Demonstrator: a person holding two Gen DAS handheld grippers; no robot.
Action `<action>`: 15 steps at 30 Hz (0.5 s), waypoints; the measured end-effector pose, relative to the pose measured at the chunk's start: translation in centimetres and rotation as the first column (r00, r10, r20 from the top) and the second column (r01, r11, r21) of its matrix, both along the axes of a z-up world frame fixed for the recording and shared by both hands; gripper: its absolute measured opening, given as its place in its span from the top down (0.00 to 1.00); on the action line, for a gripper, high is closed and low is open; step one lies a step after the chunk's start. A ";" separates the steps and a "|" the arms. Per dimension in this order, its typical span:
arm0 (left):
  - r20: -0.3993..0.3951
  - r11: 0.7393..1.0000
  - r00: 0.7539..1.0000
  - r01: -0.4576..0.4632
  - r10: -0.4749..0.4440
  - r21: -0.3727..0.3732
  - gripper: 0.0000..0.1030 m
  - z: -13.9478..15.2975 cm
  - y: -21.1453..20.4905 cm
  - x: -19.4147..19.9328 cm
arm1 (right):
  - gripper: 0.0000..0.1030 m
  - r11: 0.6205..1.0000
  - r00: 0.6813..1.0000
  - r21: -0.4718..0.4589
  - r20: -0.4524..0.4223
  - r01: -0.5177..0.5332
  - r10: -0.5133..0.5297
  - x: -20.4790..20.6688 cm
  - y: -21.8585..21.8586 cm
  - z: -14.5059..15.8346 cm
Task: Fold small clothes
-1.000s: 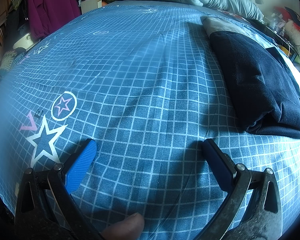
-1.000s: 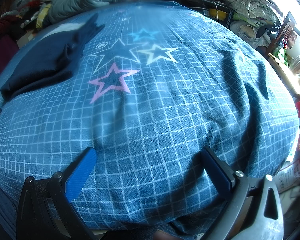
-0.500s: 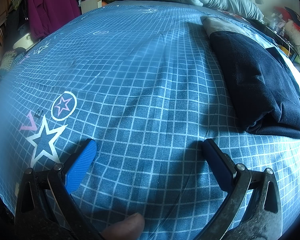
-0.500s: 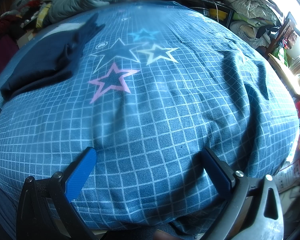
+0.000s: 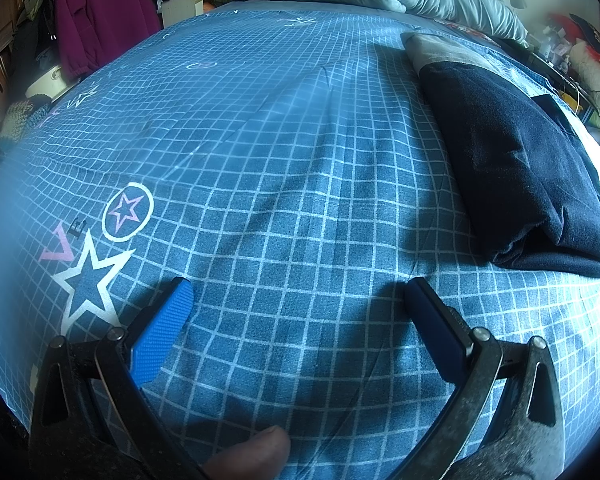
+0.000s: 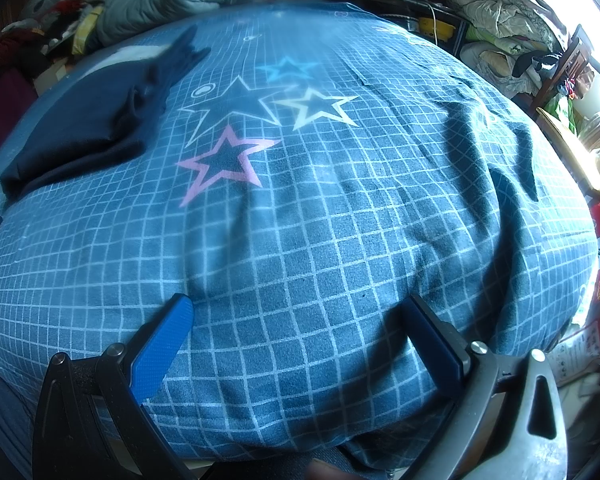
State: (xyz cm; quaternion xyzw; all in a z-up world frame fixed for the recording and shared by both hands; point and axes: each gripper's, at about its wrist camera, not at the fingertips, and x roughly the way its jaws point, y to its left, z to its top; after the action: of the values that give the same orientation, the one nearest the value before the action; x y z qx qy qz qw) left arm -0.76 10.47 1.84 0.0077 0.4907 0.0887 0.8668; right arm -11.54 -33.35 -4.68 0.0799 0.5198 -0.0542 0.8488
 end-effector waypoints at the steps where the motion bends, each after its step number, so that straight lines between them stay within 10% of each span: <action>1: 0.000 1.000 1.000 0.000 0.000 0.000 0.00 0.0 0.0 0.0 | 0.00 1.000 1.000 0.000 0.000 0.000 0.000 0.0 0.0 0.0; 15: 0.000 1.000 1.000 0.000 0.000 0.001 0.00 0.0 0.0 -0.1 | 0.00 1.000 1.000 0.000 0.000 0.000 0.000 0.0 0.0 0.0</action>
State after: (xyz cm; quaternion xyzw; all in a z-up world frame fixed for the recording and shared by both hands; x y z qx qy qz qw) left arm -0.87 10.47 1.85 0.0080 0.4906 0.0890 0.8668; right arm -11.51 -33.37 -4.68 0.0799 0.5198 -0.0540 0.8488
